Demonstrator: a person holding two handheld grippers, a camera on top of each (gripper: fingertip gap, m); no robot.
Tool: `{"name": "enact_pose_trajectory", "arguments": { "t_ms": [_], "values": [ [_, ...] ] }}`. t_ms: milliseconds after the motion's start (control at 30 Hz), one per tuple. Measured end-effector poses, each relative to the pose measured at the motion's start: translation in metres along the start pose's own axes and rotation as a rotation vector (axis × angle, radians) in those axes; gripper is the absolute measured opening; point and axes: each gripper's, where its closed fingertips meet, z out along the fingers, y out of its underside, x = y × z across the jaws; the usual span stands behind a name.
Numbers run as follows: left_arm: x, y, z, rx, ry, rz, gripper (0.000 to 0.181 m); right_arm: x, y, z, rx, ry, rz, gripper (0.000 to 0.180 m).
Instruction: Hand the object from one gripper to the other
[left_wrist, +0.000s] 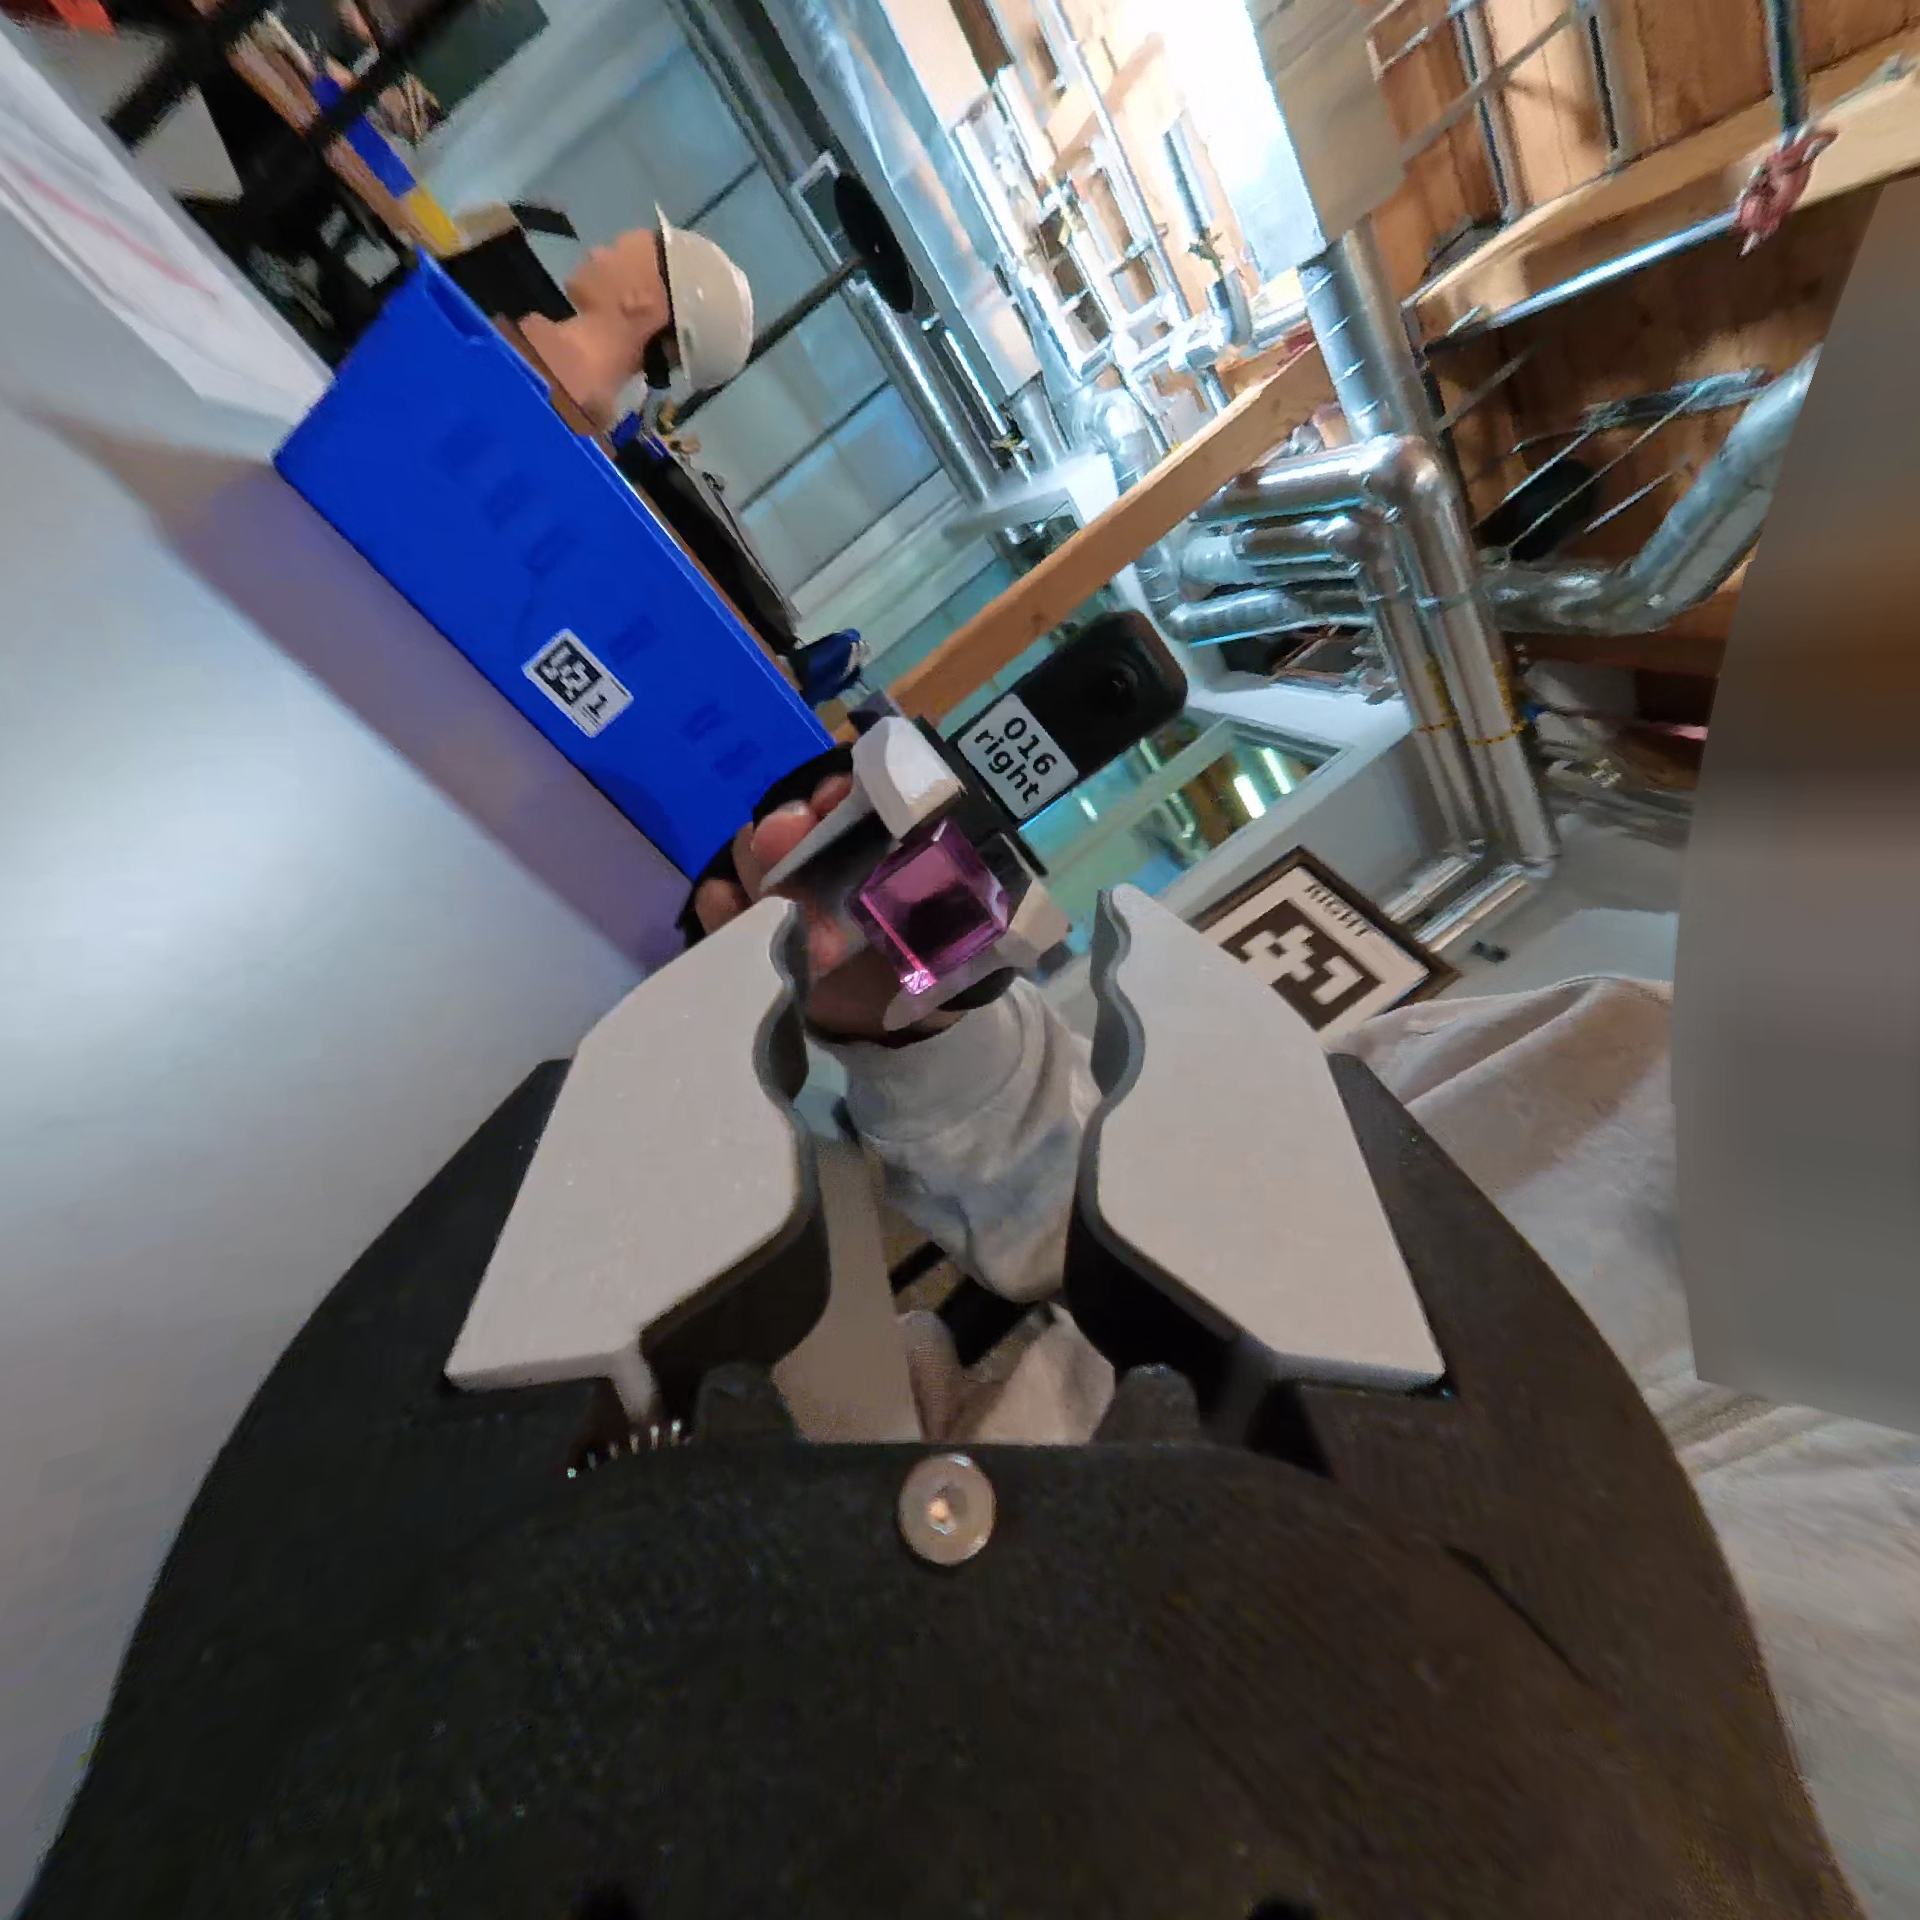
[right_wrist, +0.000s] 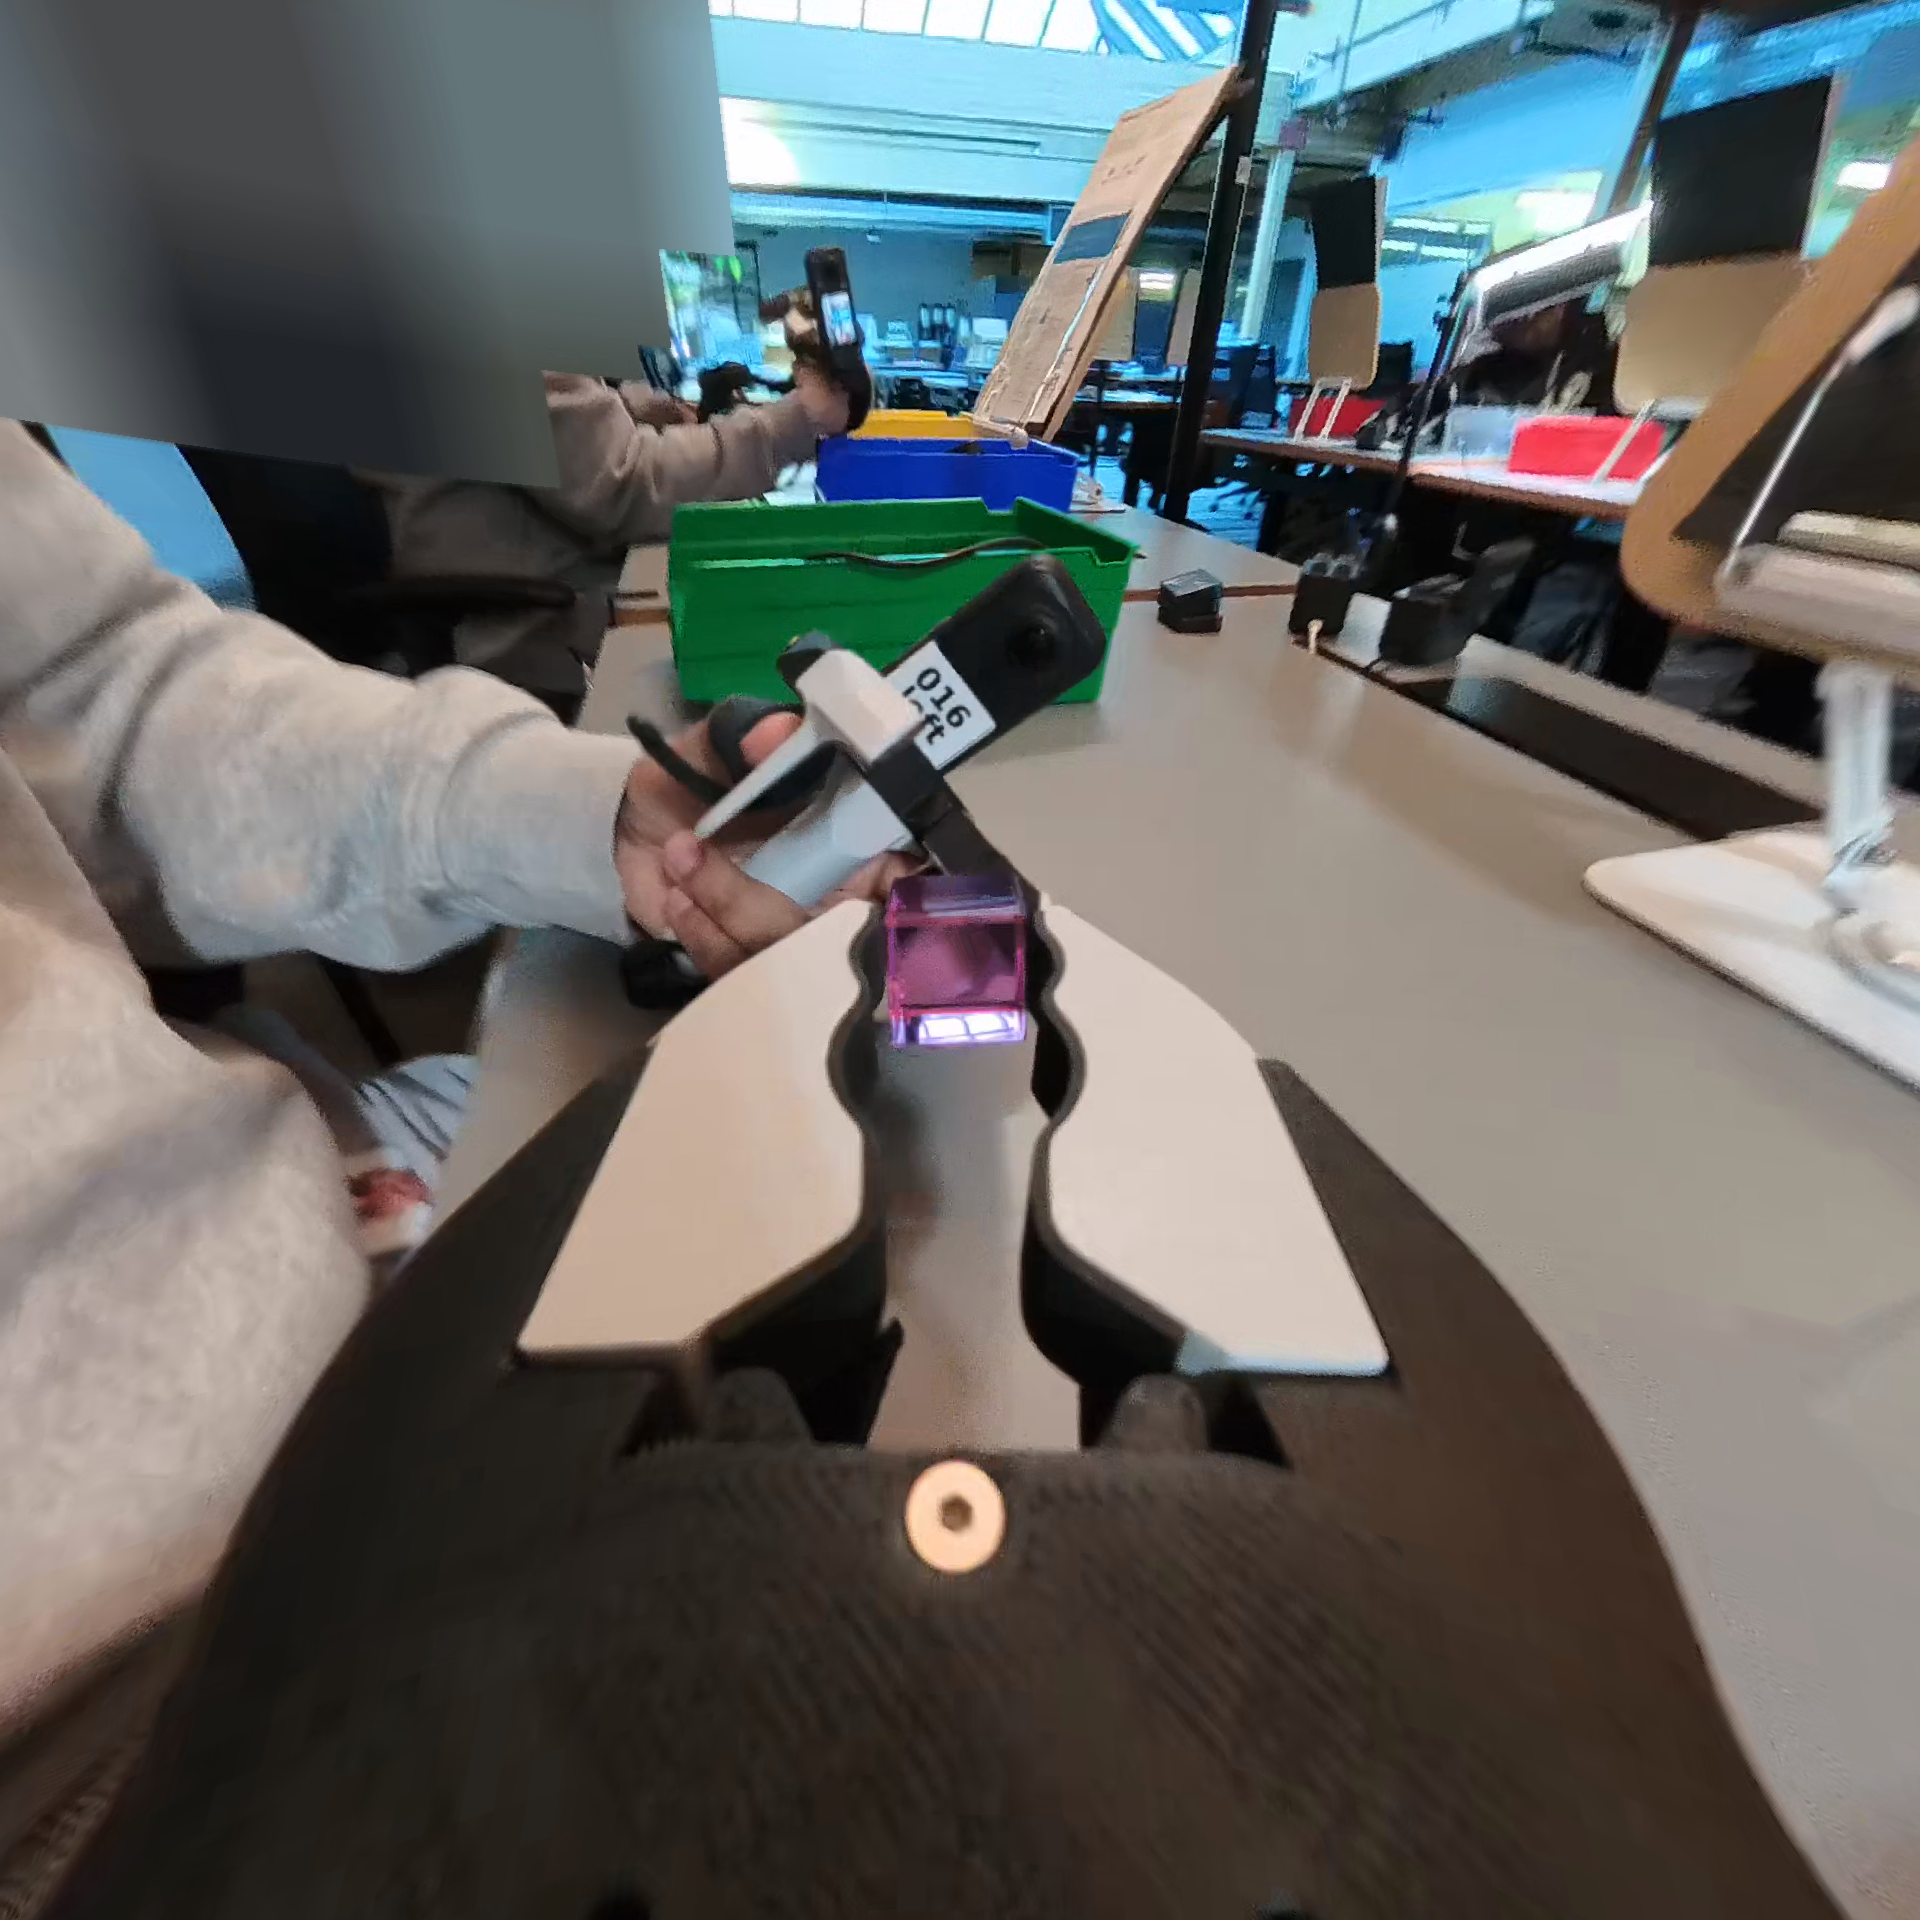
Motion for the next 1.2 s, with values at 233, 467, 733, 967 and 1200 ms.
{"name": "enact_pose_trajectory", "arguments": {
  "t_ms": [233,467,733,967,1200],
  "values": [
    [0.001,0.009,0.007,-0.075,-0.116,0.279,0.047,0.005,-0.009,-0.003,0.095,-0.076,0.365,0.026],
    [0.0,0.013,0.012,-0.082,-0.16,0.378,0.046,0.001,-0.008,0.002,0.109,-0.146,0.538,0.026],
    [0.003,0.018,0.014,-0.116,-0.135,0.368,0.026,-0.003,-0.004,0.008,0.092,-0.159,0.559,0.026],
    [-0.004,0.008,0.008,-0.067,-0.186,0.343,0.026,0.012,-0.002,0.008,0.122,-0.048,0.494,0.044],
    [-0.04,-0.013,-0.018,-0.081,-0.677,0.679,0.027,0.029,0.014,0.009,0.031,0.168,0.487,0.038]
  ]
}}
